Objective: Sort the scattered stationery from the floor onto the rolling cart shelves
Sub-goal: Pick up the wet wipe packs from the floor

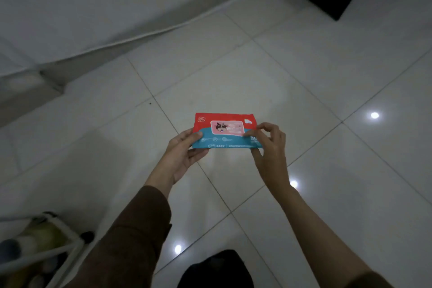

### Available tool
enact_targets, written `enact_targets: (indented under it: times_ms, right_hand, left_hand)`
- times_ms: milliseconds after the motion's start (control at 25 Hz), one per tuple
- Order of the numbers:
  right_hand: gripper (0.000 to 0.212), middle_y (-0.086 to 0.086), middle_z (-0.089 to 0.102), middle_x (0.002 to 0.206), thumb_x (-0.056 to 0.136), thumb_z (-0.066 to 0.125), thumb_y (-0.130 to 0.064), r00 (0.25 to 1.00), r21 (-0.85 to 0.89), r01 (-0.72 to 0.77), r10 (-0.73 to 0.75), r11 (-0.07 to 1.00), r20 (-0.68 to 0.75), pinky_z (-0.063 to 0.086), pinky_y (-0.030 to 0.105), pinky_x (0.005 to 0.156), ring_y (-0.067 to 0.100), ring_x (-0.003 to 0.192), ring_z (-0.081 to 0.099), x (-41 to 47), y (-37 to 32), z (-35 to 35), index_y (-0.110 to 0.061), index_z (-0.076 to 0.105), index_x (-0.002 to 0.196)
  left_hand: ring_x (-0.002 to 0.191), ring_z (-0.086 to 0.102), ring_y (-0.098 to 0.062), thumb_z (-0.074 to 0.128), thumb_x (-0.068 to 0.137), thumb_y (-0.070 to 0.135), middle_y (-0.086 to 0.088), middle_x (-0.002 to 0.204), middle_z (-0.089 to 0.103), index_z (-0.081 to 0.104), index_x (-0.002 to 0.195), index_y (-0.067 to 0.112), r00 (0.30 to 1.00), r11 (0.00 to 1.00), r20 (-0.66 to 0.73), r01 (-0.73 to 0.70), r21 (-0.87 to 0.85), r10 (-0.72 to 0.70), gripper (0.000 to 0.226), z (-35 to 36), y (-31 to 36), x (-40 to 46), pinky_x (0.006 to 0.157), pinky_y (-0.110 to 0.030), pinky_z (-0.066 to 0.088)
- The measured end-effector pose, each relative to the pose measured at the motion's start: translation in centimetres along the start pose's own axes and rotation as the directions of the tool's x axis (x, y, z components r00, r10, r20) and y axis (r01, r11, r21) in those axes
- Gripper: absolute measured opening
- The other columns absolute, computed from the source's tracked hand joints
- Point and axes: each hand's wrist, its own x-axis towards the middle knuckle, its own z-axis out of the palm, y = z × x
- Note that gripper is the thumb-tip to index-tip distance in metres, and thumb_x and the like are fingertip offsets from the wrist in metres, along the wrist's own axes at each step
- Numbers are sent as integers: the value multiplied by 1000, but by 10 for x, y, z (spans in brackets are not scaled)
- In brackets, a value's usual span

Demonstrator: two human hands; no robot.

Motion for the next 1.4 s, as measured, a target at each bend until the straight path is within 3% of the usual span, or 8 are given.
enact_targets:
  times_ms: [120, 280, 400, 600, 720, 1040, 1200, 1400]
  right_hand:
    - [46, 10, 40, 134, 82, 52, 17, 984, 223, -56, 16, 973, 178, 46, 9, 85, 17, 126, 37, 32, -74, -52, -16, 56, 114]
    - [35, 6, 52, 122, 89, 39, 14, 960, 540, -208, 64, 816, 273, 58, 24, 77, 21, 112, 56, 65, -199, -111, -11, 60, 103]
    - [24, -6, 57, 109, 93, 47, 1, 942, 617, -192, -34, 763, 335, 56, 17, 62, 12, 95, 62, 74, -306, -150, -20, 58, 92]
    - [20, 1, 57, 112, 89, 55, 1, 854, 635, -20, -317, 772, 413, 59, 26, 66, 18, 95, 63, 68, -480, -183, -17, 57, 94]
    - [19, -1, 59, 111, 89, 56, 0, 754, 683, 48, -475, 729, 453, 57, 24, 65, 16, 94, 63, 37, -577, -178, -15, 58, 99]
    - [24, -7, 57, 110, 87, 59, -5, 485, 711, 261, -725, 653, 488, 48, 20, 75, 6, 89, 53, -104, -777, -100, -13, 60, 110]
    - [24, -7, 58, 107, 86, 59, -5, 399, 683, 380, -777, 623, 487, 40, 8, 70, -5, 83, 51, -168, -827, -50, -15, 59, 108]
    - [22, 0, 55, 112, 90, 54, -17, 292, 563, 545, -770, 621, 567, 39, 23, 77, 8, 96, 49, -226, -826, -2, -20, 52, 111]
  left_hand:
    - [67, 69, -7, 59, 87, 8, -2, 89, 69, 55, 114, 14, 991, 990, -9, -130, 60, 131, 28, -1, 72, -61, 56, -19, 54]
    - [76, 69, -10, 58, 88, 7, -1, 92, 70, 55, 109, 20, 950, 949, -65, -300, 95, 306, 24, -14, 165, -156, 59, -21, 56]
    - [85, 68, -14, 57, 89, 9, 0, 97, 70, 55, 111, 22, 887, 901, -161, -415, 127, 432, 25, -37, 229, -241, 62, -23, 57]
    - [93, 62, -12, 54, 90, 3, 4, 107, 63, 51, 111, 25, 680, 764, -350, -588, 266, 645, 30, -106, 311, -380, 74, -29, 54]
    - [91, 57, -4, 52, 89, -2, 11, 106, 54, 41, 123, 31, 507, 682, -463, -614, 398, 727, 49, -163, 336, -459, 64, -17, 50]
    - [93, 58, -4, 50, 93, 8, 3, 115, 52, 40, 128, 25, 223, 658, -692, -595, 461, 687, 40, -340, 329, -631, 63, -9, 50]
    - [100, 59, -14, 51, 94, 20, 1, 126, 48, 37, 126, 27, 242, 744, -774, -541, 393, 585, 35, -413, 303, -672, 69, -23, 52]
    - [117, 51, -22, 52, 92, 18, -6, 137, 40, 33, 125, 31, 276, 844, -843, -428, 323, 463, 40, -457, 247, -689, 91, -46, 51]
